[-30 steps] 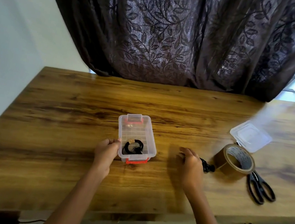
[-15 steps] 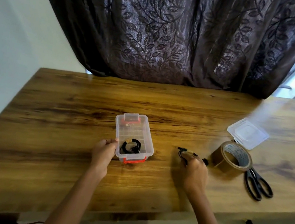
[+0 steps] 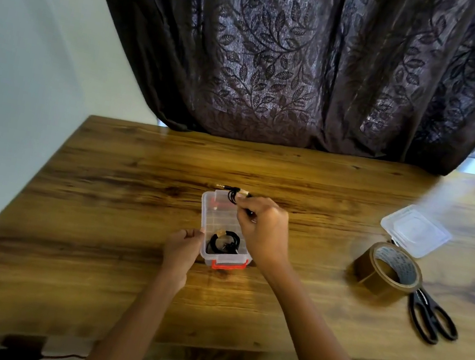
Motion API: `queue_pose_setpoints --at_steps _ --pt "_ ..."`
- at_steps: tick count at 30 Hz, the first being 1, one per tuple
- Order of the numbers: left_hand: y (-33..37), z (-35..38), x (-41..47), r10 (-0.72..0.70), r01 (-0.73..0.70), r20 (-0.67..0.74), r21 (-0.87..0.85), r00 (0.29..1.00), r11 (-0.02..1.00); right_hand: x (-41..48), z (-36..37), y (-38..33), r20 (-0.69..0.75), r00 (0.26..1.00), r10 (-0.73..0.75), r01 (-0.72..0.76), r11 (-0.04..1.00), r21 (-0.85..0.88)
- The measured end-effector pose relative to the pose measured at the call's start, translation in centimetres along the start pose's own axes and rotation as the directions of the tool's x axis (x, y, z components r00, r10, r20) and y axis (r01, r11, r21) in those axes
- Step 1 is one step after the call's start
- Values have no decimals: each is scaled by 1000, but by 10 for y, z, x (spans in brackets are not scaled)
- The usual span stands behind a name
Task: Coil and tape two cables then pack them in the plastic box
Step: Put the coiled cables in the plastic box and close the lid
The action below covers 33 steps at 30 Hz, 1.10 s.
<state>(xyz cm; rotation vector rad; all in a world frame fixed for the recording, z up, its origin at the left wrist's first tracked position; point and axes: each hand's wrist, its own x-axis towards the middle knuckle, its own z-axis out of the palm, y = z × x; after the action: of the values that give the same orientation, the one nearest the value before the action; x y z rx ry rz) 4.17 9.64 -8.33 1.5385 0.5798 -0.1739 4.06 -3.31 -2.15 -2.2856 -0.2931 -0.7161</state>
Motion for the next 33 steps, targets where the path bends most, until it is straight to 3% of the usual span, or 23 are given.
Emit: queue_pose_setpoints --at_steps 6,13,21,25,30,33 --pt "2 1 -2 9 -9 -2 -19 1000 1000 5 33 25 292 954 67 -32 992 -123" --pt "2 -1 -4 23 -23 3 -4 1000 1000 12 64 38 597 783 174 68 931 -359" --pt "0 0 -1 41 -41 -19 23 999 999 13 77 49 689 702 180 167 899 -405" --pt "0 0 -2 42 -42 -23 24 999 999 12 74 46 664 723 190 112 917 -384" --pt "-1 0 -3 37 -37 -23 11 999 999 3 61 46 562 816 140 35 957 -288" --pt "-1 -1 -2 47 -47 -21 12 999 999 -2 47 54 414 903 116 -55 986 -158"
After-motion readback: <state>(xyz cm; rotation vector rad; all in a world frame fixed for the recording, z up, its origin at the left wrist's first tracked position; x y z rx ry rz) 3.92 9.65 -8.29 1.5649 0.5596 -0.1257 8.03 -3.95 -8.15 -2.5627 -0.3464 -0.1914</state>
